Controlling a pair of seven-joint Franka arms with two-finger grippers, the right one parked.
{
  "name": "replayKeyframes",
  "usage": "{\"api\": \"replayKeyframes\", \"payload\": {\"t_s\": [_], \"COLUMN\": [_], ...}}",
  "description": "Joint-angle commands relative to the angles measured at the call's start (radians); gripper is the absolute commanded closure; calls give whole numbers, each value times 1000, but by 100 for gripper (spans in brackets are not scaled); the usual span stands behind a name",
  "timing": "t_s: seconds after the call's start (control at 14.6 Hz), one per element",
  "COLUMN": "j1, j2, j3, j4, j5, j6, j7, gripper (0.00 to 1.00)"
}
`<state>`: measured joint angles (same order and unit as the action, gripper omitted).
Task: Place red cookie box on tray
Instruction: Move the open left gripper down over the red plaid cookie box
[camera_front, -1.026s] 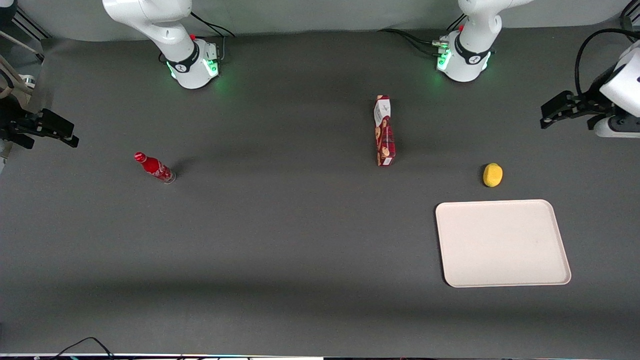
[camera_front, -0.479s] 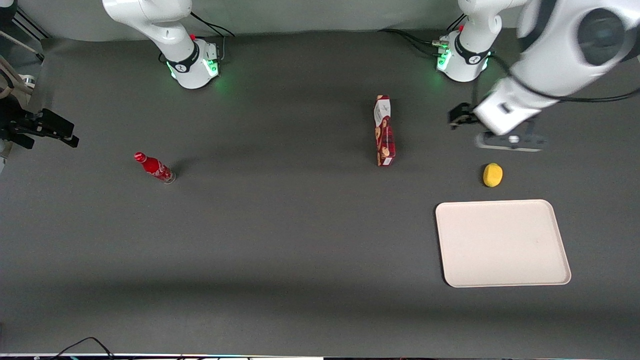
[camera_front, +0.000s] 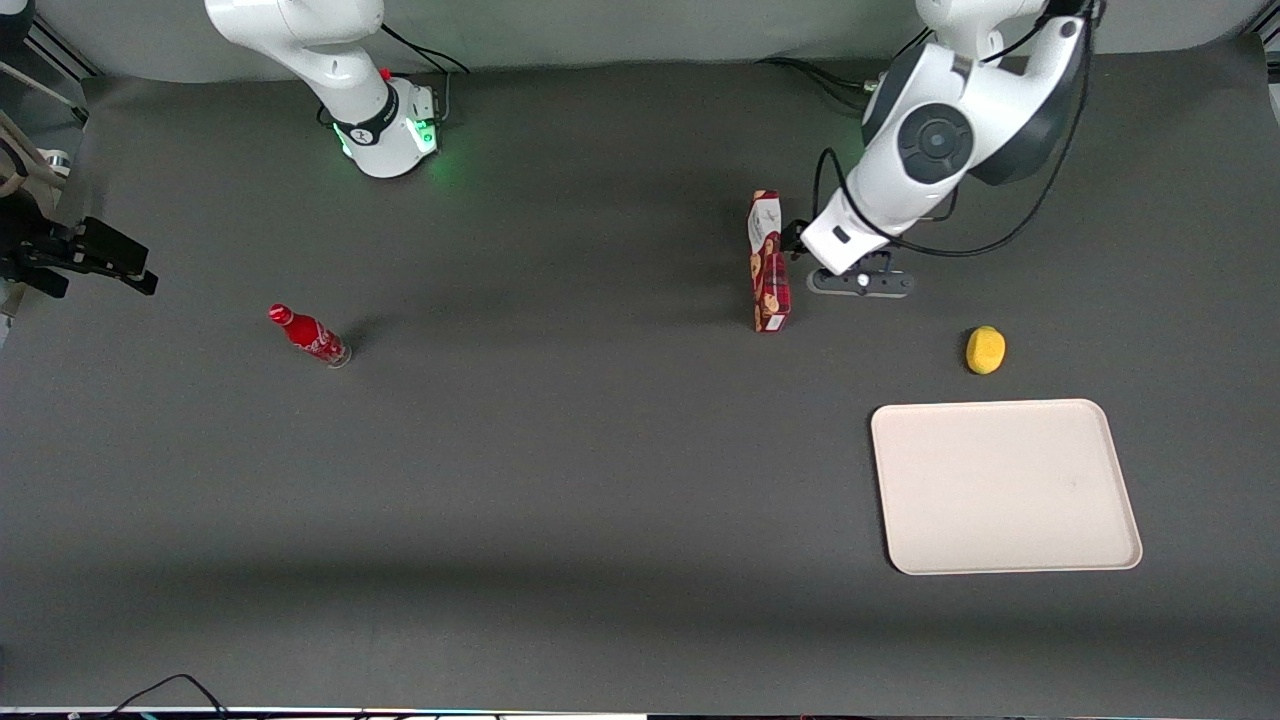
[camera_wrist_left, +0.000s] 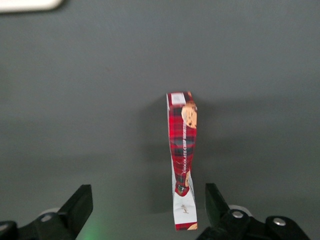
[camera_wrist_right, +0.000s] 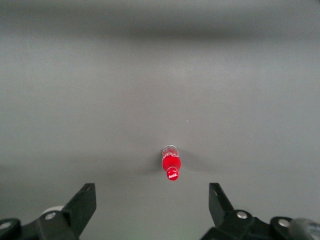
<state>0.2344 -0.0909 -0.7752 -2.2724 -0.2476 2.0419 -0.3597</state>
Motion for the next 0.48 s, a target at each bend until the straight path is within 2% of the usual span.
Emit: {"api": "replayKeyframes", "payload": {"t_s": [0.0,0.21,0.41], "j1": [6,3,-9], "j2": [-32,-9,54], "j3": [-105,-182,-193], "j4": [-142,-242,-295], "j5": [-71,-99,-101], "j6": [163,380,518], "j7": [-42,-87,-99], "gripper": [0,0,0]}}
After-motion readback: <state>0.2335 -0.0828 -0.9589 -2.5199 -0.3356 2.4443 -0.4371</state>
